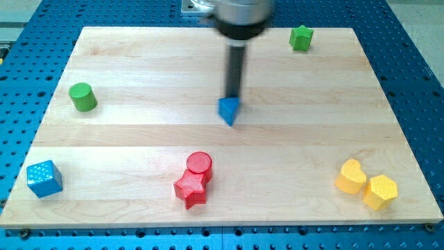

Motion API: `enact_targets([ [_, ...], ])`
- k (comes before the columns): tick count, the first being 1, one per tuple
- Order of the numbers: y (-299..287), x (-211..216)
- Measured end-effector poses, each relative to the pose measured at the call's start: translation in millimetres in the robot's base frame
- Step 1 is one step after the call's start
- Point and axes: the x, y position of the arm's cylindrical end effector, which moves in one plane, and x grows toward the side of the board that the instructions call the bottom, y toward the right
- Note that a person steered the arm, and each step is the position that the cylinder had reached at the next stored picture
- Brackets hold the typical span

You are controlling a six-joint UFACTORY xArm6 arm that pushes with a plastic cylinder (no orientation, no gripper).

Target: Push the green star vertically above the yellow heart

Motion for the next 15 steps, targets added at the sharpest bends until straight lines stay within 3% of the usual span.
enact_targets([
  [1,-54,16],
  [3,26,-126],
  [4,96,-185],
  [5,169,-206],
  [6,206,-165],
  [7,175,-57],
  [8,167,-63],
  [9,179,-147],
  [10,222,-169],
  [11,207,-100],
  [12,184,-1],
  [13,184,-10],
  [14,184,-75],
  [15,225,-69],
])
